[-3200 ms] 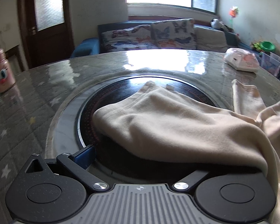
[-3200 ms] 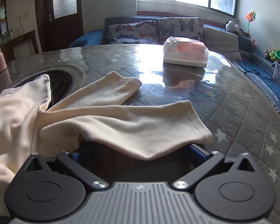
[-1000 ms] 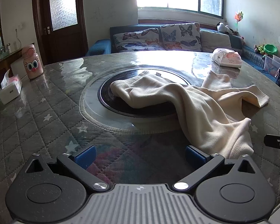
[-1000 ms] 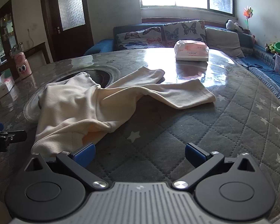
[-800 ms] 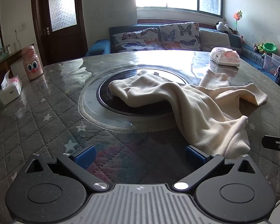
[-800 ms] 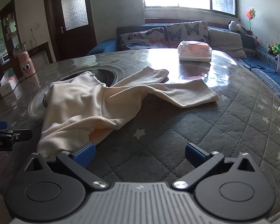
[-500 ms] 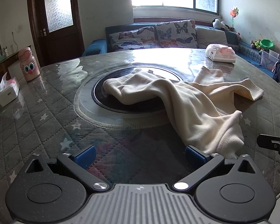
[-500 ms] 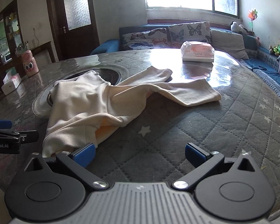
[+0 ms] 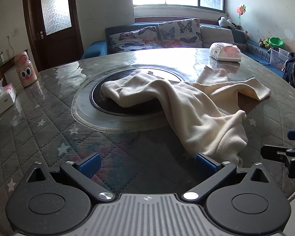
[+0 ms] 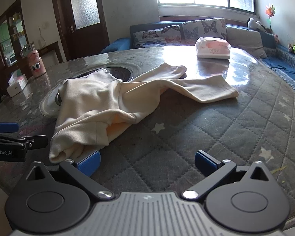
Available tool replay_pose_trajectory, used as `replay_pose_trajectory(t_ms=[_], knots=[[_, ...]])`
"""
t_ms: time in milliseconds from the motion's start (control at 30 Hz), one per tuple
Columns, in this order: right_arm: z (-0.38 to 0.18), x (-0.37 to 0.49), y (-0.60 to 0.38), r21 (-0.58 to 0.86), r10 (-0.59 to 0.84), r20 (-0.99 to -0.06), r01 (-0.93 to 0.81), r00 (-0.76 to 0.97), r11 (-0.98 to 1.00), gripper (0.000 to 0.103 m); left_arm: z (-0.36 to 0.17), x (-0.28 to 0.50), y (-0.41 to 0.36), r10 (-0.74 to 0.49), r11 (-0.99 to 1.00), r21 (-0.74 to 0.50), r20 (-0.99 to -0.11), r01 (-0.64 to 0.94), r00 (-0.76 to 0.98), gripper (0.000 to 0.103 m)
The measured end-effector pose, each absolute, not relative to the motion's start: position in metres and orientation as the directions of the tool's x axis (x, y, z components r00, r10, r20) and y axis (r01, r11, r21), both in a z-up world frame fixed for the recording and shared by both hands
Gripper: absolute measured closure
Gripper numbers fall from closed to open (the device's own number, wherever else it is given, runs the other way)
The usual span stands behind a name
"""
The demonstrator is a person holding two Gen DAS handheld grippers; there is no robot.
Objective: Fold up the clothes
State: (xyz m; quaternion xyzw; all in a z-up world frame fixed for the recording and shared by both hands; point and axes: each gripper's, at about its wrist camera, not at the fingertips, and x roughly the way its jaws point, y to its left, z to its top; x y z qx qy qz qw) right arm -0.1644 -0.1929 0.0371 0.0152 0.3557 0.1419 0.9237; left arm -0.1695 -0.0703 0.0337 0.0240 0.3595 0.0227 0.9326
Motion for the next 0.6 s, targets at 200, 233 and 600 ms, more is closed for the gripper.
replay_pose_trajectory(t_ms=[200,233,600], knots=[[0.037,-0.166,-0.191,0.124,0.279,-0.652,-0.265,0.705,0.956,0.0,0.033,-0.171,-0.074,0.049,0.998,0.06,-0.676,-0.012,0.735,0.0],[0.038,-0.166,-0.19,0.123,0.281,-0.652,-0.267,0.705,0.956,0.0,0.033,-0.171,-0.075,0.049,0.998,0.06,-0.677,-0.011,0.735,0.0],[0.038,-0.167,-0.179,0.122,0.298,-0.653,-0.291,0.696,0.949,0.0,0.033,-0.17,-0.079,0.045,0.998,0.056,-0.693,-0.009,0.719,0.0]])
